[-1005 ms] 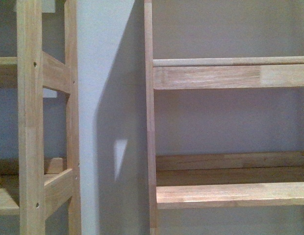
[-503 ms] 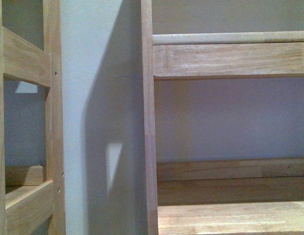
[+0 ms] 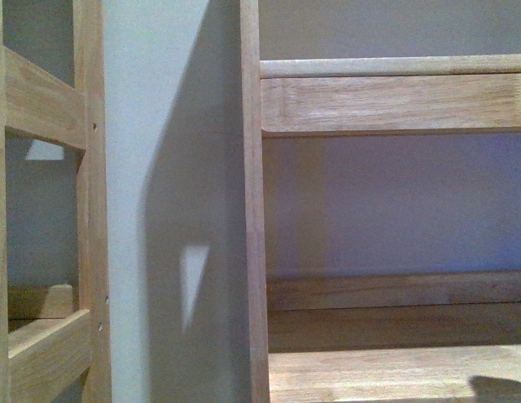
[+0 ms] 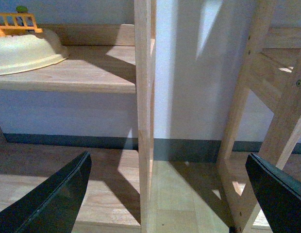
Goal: Put away toys
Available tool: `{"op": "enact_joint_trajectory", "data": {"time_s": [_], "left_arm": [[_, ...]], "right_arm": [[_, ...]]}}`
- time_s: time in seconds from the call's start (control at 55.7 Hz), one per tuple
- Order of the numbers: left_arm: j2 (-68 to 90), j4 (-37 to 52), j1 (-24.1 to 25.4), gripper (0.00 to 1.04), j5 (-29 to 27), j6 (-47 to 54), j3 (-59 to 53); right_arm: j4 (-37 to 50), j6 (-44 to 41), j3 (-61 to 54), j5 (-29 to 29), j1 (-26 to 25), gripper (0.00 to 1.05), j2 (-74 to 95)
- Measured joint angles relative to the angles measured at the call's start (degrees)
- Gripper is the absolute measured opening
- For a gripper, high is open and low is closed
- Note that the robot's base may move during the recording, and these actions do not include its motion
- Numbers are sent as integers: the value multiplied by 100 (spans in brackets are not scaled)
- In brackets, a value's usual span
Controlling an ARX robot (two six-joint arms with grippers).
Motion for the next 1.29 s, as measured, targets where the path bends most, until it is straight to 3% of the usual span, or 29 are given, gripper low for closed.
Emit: {"op": "enact_joint_trajectory", "data": {"time_s": [0.162, 0.269, 0.449, 0.628, 0.898, 1.292], "left_arm": [[0, 0, 0, 98, 0, 0, 0], [0, 0, 0, 98, 0, 0, 0], [0, 0, 0, 98, 0, 0, 0], [0, 0, 0, 98, 0, 0, 0], [0, 0, 0, 98, 0, 0, -2], [0, 0, 0, 98, 0, 0, -2]], "right_arm": [[610, -820, 946, -251, 127, 6, 621], [328, -1001, 1825, -769, -286, 6, 992], [-533, -129, 3108, -1928, -1705, 6, 1672], [-514, 573, 3928, -2304, -2166, 6, 2715], [-688, 1331, 5080, -2682, -2157, 6, 4304], [-1045, 2302, 6959, -2780, -1486, 6, 6260]]}}
